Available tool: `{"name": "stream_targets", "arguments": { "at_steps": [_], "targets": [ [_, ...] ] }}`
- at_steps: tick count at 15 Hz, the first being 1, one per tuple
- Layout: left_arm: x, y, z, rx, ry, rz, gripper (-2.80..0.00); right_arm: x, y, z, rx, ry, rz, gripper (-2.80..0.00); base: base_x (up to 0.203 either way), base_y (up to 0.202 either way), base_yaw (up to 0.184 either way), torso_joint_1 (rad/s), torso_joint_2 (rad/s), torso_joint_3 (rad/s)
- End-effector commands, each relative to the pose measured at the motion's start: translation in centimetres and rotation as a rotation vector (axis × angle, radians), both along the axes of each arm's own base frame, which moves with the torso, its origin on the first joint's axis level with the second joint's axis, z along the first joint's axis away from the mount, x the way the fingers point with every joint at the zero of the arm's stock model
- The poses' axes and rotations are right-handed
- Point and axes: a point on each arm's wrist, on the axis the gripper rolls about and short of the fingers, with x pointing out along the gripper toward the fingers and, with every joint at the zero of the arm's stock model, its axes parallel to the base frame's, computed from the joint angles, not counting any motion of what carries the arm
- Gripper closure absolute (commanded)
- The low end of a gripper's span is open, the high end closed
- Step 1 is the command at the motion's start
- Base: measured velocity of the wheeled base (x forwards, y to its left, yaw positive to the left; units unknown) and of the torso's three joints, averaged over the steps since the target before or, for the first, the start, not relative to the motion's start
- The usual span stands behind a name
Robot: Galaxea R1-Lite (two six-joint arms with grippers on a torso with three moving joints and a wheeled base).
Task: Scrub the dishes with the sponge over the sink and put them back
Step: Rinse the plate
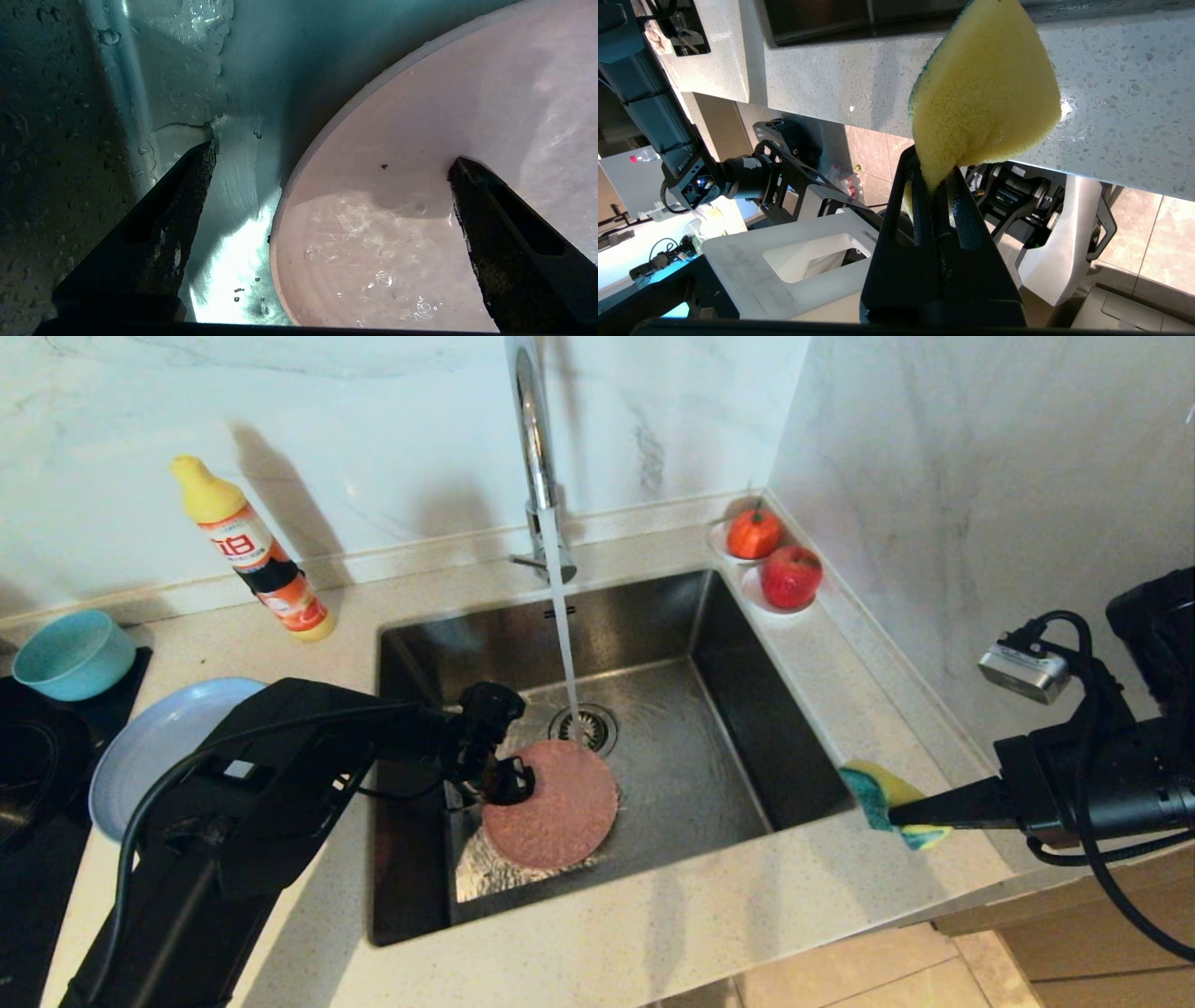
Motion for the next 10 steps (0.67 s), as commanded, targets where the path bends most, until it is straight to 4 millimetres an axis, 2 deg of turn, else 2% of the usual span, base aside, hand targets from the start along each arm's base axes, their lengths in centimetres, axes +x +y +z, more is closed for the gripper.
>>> {"name": "stream_targets", "arguments": {
  "at_steps": [1, 5, 10],
  "targets": [
    [0.00, 0.02, -0.59, 0.004, 0.013, 0.004, -2.80, 0.08, 0.02, -0.18, 0.002, 0.010, 0.002, 0.00, 0.000, 0.000, 0.000, 0.000, 0.00, 0.000],
    [-0.01, 0.03, -1.17, 0.011, 0.024, 0.006, -2.80, 0.05, 0.02, -0.15, 0.002, 0.009, 0.002, 0.00, 0.000, 0.000, 0.000, 0.000, 0.00, 0.000],
    [-0.01, 0.03, -0.69, 0.005, 0.015, 0.009, -2.80, -0.01, 0.01, -0.05, 0.003, 0.005, 0.002, 0.00, 0.000, 0.000, 0.000, 0.000, 0.00, 0.000]
  ]
}}
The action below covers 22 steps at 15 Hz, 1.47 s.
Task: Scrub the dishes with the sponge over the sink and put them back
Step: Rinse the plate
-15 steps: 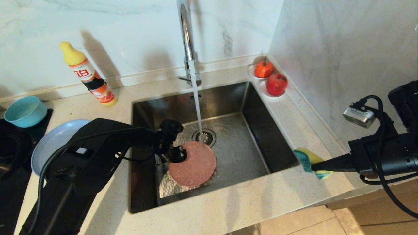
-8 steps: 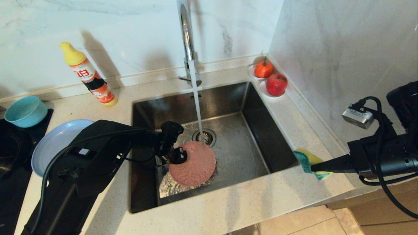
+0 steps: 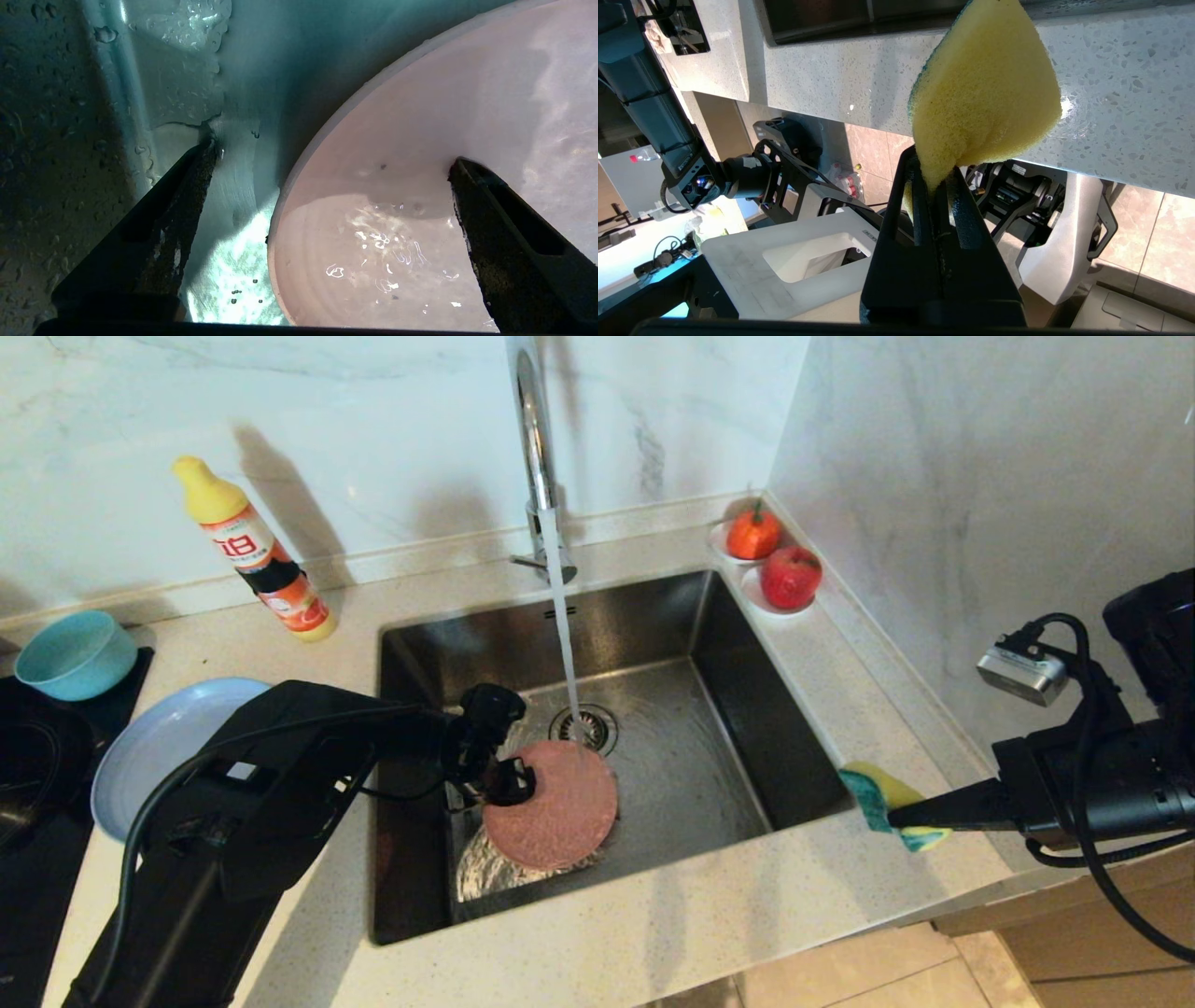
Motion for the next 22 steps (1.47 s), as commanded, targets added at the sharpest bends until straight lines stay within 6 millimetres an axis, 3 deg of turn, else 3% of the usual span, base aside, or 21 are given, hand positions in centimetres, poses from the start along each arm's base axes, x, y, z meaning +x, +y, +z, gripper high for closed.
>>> {"name": "stream_targets", "arguments": {
  "at_steps": [1, 6, 14, 15, 22],
  "targets": [
    [-0.09, 0.04, -0.11, -0.002, 0.007, 0.009, -2.80, -0.09, 0.00, 0.09, 0.003, -0.001, 0.002, 0.00, 0.000, 0.000, 0.000, 0.000, 0.00, 0.000],
    [-0.09, 0.10, 0.74, -0.005, -0.009, 0.008, -2.80, -0.08, 0.04, 0.10, 0.004, -0.001, 0.004, 0.00, 0.000, 0.000, 0.000, 0.000, 0.00, 0.000],
    [-0.05, 0.03, 0.26, -0.005, -0.002, 0.009, -2.80, -0.04, 0.04, -0.06, 0.003, 0.005, 0.004, 0.00, 0.000, 0.000, 0.000, 0.000, 0.00, 0.000],
    [-0.06, 0.03, 0.47, -0.007, -0.006, 0.009, 0.00, -0.04, 0.03, -0.06, 0.003, 0.005, 0.003, 0.00, 0.000, 0.000, 0.000, 0.000, 0.00, 0.000],
    [-0.05, 0.02, 0.65, -0.012, -0.010, 0.008, 0.00, -0.21, 0.01, 0.15, 0.004, -0.004, 0.004, 0.00, 0.000, 0.000, 0.000, 0.000, 0.00, 0.000]
  ]
}}
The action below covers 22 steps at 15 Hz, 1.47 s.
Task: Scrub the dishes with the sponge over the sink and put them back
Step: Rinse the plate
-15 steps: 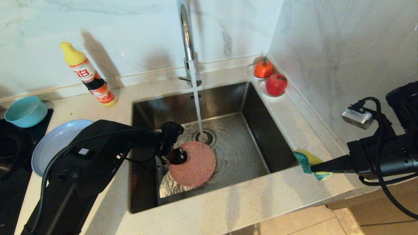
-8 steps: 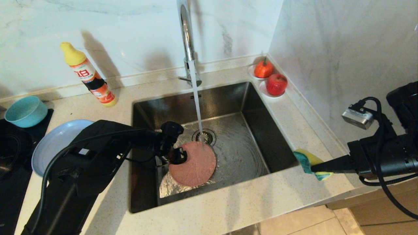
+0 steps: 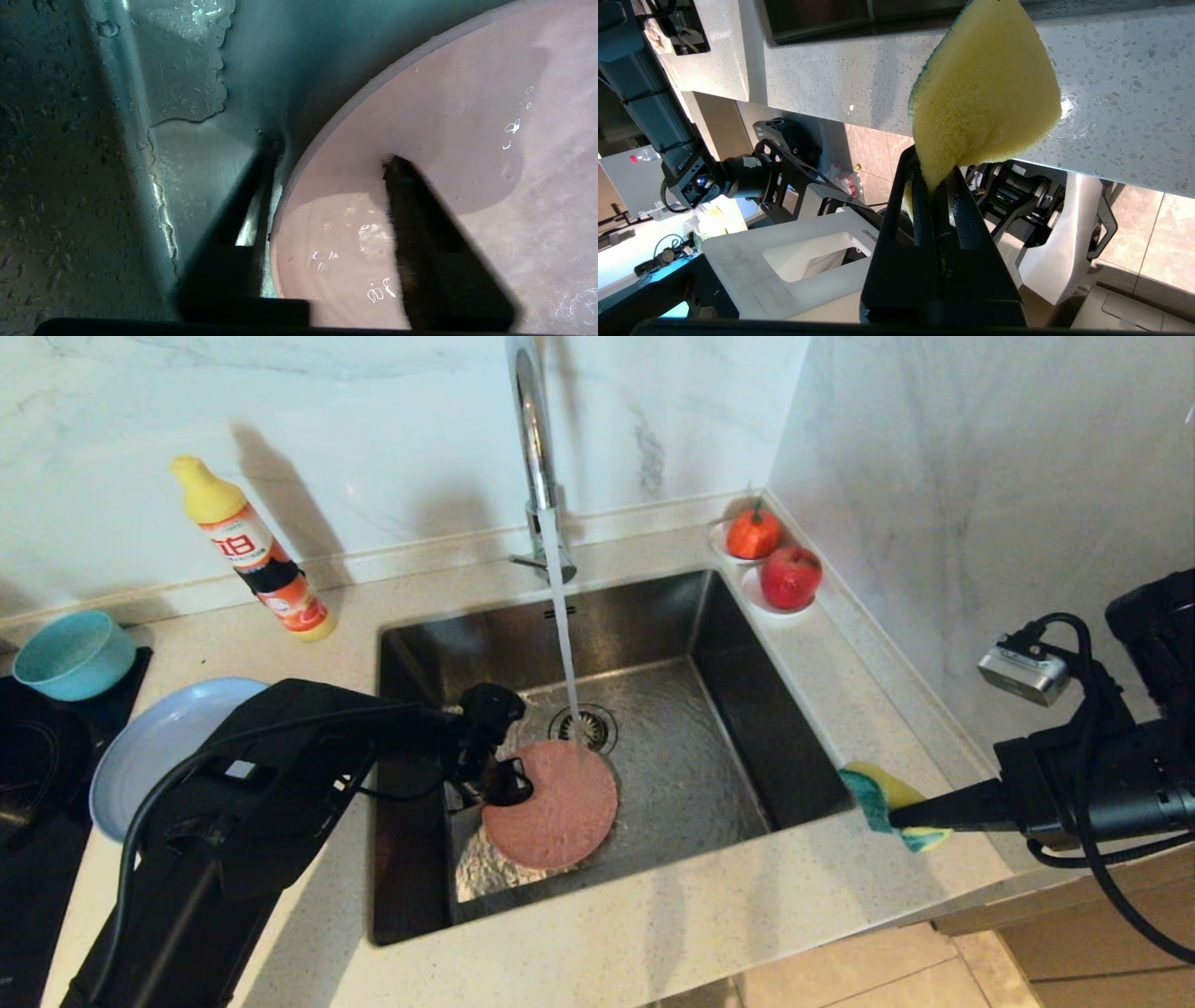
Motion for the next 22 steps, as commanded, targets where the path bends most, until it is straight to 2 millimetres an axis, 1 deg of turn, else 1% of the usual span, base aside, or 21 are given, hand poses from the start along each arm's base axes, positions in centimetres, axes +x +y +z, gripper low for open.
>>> {"name": "stream_targets", "arguments": {
  "at_steps": [1, 12, 18, 22],
  "targets": [
    [0.00, 0.01, 0.05, -0.002, -0.001, 0.003, 0.00, -0.07, 0.03, 0.03, 0.003, 0.002, 0.003, 0.00, 0.000, 0.000, 0.000, 0.000, 0.00, 0.000],
    [-0.15, 0.05, 0.53, -0.004, -0.004, 0.002, 0.00, -0.24, 0.02, 0.16, 0.008, -0.002, 0.008, 0.00, 0.000, 0.000, 0.000, 0.000, 0.00, 0.000],
    [-0.17, 0.06, 0.40, -0.004, -0.001, 0.004, 0.00, -0.24, 0.02, 0.16, 0.008, -0.002, 0.008, 0.00, 0.000, 0.000, 0.000, 0.000, 0.00, 0.000],
    [-0.69, 0.13, 0.72, -0.005, 0.008, 0.005, 0.00, -0.24, 0.02, 0.16, 0.008, -0.002, 0.008, 0.00, 0.000, 0.000, 0.000, 0.000, 0.00, 0.000]
  ]
}}
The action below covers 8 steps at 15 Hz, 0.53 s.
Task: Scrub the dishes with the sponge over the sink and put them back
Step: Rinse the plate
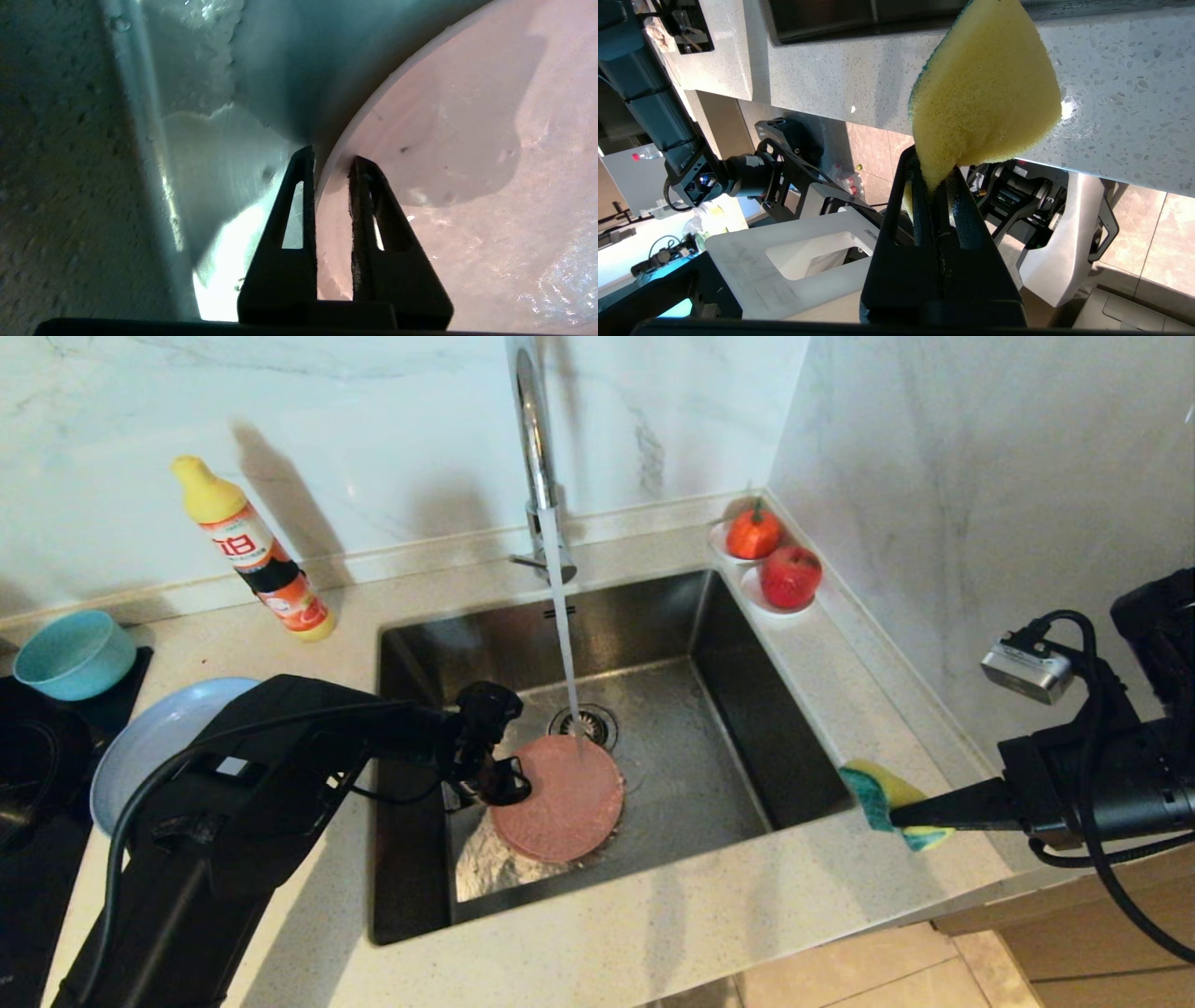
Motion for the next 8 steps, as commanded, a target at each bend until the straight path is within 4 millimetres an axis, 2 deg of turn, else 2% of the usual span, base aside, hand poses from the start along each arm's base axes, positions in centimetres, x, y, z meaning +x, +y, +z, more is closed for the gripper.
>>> {"name": "stream_targets", "arguments": {
  "at_steps": [1, 8],
  "targets": [
    [-0.5, 0.1, 0.4, -0.001, 0.009, 0.002, 0.00, -0.1, 0.0, 0.0, 0.004, 0.004, 0.002, 0.00, 0.000, 0.000, 0.000, 0.000, 0.00, 0.000],
    [-2.7, 0.6, 2.6, -0.027, 0.025, 0.036, 0.00, -0.5, 0.0, 0.2, 0.011, -0.004, 0.006, 0.00, 0.000, 0.000, 0.000, 0.000, 0.00, 0.000]
  ]
}}
